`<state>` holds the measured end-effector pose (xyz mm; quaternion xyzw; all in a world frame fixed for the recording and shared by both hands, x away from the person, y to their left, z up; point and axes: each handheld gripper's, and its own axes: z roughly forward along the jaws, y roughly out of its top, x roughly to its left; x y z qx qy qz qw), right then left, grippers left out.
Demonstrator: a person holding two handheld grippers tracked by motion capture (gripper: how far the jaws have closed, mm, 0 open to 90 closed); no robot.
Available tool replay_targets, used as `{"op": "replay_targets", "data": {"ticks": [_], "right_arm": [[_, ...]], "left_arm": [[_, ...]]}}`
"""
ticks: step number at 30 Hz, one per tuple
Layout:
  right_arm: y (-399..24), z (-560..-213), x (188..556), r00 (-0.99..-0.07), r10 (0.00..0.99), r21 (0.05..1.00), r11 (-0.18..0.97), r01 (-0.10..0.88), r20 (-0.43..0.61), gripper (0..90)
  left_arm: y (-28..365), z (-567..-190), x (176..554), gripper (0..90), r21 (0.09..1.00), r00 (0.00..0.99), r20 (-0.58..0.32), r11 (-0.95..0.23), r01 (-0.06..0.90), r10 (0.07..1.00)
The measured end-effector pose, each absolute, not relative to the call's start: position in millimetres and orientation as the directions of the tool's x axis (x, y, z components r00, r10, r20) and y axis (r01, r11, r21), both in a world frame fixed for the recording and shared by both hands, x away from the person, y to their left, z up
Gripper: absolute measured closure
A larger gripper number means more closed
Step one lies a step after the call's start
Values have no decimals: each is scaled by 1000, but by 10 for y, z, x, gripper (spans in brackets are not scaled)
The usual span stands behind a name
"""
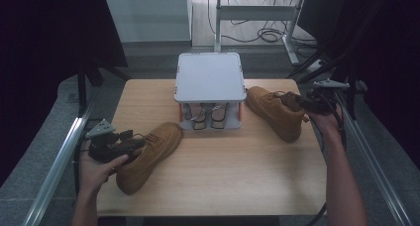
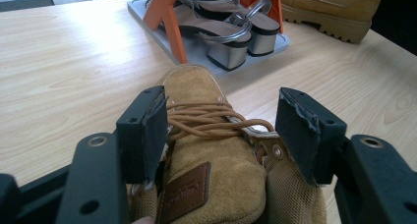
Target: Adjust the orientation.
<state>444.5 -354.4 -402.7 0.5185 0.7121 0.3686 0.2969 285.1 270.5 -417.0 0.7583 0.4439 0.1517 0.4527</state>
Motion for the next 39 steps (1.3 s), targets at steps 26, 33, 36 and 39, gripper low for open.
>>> {"op": "replay_targets", "data": {"ticks": [26,33,36,39], "right_arm": [[-3533,-4217,4553,-282,948,761,73,644,147,776],[-3475,-3999,4219,-288,950,817,69,573,122,776],[-3472,-3941,4094,-292,947,828,57,557,132,775],[-3462,-3874,3871,-288,945,841,26,540,156,775]], "left_arm": [[2748,-4190,2856,374,827,564,-216,-158,540,797],[2752,-4189,2860,375,827,563,-220,-154,541,796],[2752,-4188,2860,375,827,564,-220,-155,541,796],[2749,-4186,2853,374,827,565,-219,-155,540,795]]}}
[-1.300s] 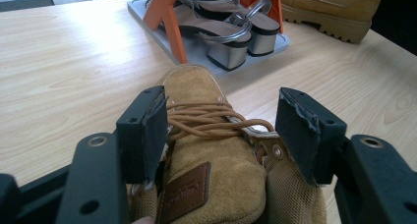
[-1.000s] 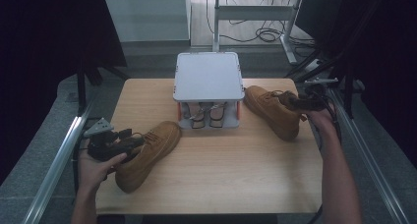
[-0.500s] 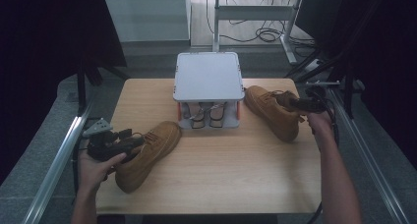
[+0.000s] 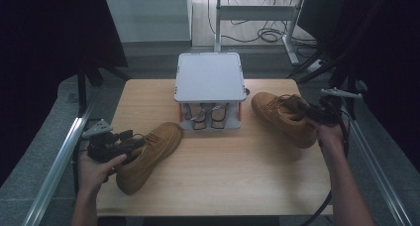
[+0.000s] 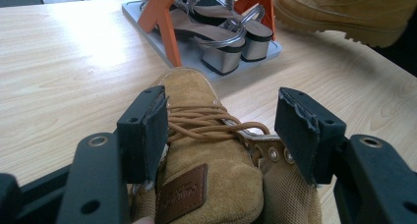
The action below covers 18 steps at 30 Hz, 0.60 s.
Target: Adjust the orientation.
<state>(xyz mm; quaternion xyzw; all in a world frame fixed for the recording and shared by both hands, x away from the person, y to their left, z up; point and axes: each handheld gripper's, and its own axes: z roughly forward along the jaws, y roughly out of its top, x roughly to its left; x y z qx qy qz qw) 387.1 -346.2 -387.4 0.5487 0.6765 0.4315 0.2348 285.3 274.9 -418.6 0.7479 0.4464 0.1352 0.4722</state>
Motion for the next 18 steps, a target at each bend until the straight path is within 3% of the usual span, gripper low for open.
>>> {"op": "replay_targets", "data": {"ticks": [7,18], "right_arm": [[-3410,-3894,3289,-272,935,864,-65,499,227,773],[-3357,-4111,2848,-296,898,848,-139,512,326,770]], "left_arm": [[2733,-4180,2836,372,828,566,-214,-159,538,796],[2730,-4179,2830,373,828,561,-214,-157,539,799]]}}
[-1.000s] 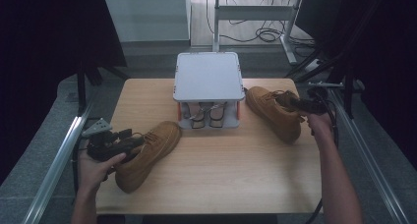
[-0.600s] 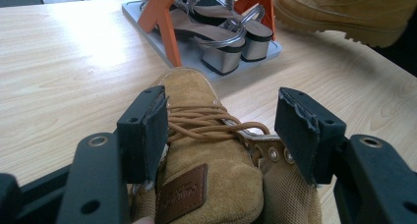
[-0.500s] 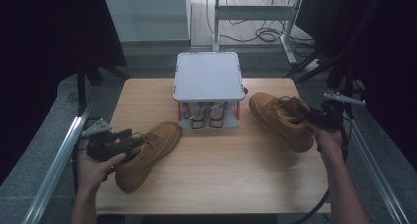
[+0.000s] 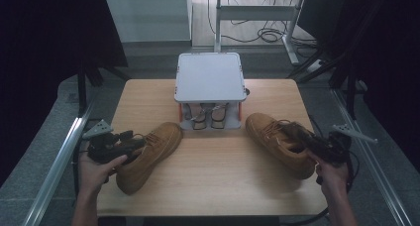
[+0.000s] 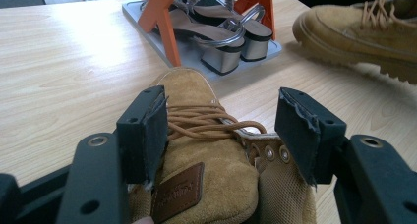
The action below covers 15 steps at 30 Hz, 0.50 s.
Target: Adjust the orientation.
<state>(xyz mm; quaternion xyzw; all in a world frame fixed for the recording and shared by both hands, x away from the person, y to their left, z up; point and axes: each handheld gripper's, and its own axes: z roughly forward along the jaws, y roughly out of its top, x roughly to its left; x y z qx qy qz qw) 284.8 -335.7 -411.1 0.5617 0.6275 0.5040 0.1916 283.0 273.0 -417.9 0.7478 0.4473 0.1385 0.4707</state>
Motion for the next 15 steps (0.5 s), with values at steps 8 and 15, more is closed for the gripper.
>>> {"op": "replay_targets", "data": {"ticks": [8,15], "right_arm": [[-3343,-4304,2720,-269,919,830,-101,549,290,762],[-3418,-4396,2659,-290,935,821,-4,570,205,721]], "left_arm": [[2726,-4180,2819,373,828,559,-212,-157,539,802],[2708,-4175,2807,373,828,554,-199,-164,537,808]]}}
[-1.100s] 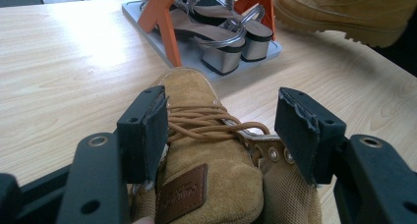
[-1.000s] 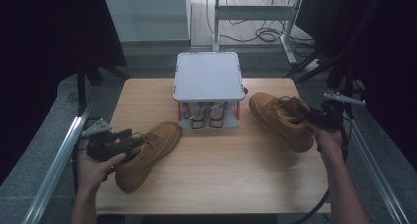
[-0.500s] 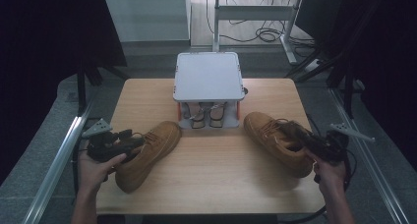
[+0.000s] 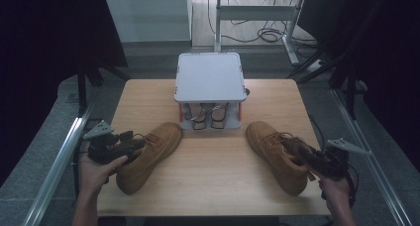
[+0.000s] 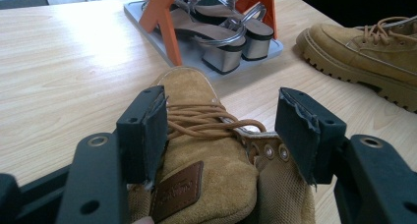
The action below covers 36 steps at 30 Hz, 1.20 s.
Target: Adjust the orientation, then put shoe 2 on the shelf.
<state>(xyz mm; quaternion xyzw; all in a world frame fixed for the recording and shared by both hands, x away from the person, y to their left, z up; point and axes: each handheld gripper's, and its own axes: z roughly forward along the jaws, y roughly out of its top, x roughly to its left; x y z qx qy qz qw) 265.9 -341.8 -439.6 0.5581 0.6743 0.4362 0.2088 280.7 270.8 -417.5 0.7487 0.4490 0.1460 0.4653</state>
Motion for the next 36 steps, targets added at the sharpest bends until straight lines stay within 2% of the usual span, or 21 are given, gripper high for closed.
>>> {"op": "replay_targets", "data": {"ticks": [1,3,11,13,15,16,22,27,36], "right_arm": [[-3393,-4366,2677,-303,938,818,38,574,169,704],[-3405,-4351,2706,-318,934,811,57,582,162,694],[-3439,-4320,2737,-354,920,811,75,580,167,661],[-3429,-4301,2737,-372,915,813,92,575,159,603],[-3425,-4294,2737,-376,914,814,98,572,154,588],[-3411,-4278,2743,-393,908,814,119,569,142,544],[-3379,-4218,2755,-410,902,822,129,555,134,470],[-3371,-4152,2756,-412,903,827,138,545,121,443],[-3303,-4072,2822,-424,901,814,178,553,90,431]], "left_arm": [[2706,-4168,2798,373,828,553,-193,-167,535,811],[2711,-4160,2788,373,829,551,-189,-169,533,813],[2735,-4120,2760,371,832,543,-177,-170,528,821],[2740,-4109,2741,371,833,542,-170,-174,526,823],[2750,-4103,2723,371,835,540,-169,-172,523,824],[2756,-4098,2710,371,835,538,-167,-171,522,826],[2833,-4070,2627,371,835,516,-149,-172,523,843],[2946,-4056,2595,371,814,485,-133,-184,550,864],[3043,-4129,2649,372,723,435,-93,-239,648,896]]}}
